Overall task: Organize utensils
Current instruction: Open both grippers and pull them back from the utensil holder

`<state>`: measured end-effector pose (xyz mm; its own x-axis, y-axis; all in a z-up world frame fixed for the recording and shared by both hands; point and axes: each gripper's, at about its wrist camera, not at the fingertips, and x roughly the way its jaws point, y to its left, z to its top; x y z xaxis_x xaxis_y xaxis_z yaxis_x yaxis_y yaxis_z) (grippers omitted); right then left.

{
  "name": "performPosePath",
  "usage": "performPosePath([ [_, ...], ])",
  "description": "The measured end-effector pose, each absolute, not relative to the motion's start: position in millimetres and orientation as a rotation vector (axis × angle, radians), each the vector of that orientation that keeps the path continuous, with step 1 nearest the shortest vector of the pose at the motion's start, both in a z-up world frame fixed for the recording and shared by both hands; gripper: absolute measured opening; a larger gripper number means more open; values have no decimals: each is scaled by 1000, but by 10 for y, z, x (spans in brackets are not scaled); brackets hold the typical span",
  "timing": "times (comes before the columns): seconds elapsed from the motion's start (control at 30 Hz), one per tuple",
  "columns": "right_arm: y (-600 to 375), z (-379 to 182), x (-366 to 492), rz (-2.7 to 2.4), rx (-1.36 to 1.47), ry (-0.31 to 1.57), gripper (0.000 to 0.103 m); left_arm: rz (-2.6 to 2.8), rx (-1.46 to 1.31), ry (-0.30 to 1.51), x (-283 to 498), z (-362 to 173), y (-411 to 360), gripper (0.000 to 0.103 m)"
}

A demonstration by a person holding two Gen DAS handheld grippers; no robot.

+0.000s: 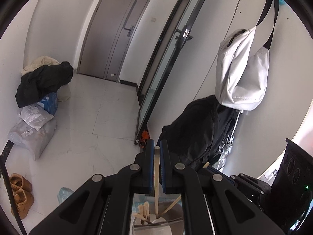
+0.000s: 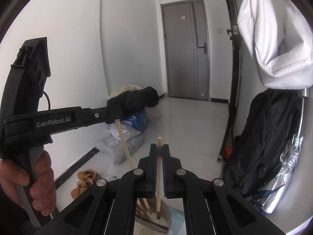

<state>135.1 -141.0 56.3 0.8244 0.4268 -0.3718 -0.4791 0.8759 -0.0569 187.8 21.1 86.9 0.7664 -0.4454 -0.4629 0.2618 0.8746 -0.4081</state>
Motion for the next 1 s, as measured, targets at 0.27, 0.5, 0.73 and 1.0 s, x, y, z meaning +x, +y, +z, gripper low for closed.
performPosePath([
  [0.27, -1488, 549, 1306, 486, -53, 391, 10, -316, -286, 653, 1805, 884, 253, 64],
  [0.5, -1716, 608, 1017, 438, 11, 353, 36, -232, -238, 623, 1472, 1091, 331, 71],
  [0.73, -1922, 665, 629, 355, 43, 311, 55, -156, -173, 596, 1122, 1201, 276, 82],
  [1.0, -1972, 686, 147, 305, 49, 263, 73, -109, -143, 533, 715, 1295, 255, 87],
])
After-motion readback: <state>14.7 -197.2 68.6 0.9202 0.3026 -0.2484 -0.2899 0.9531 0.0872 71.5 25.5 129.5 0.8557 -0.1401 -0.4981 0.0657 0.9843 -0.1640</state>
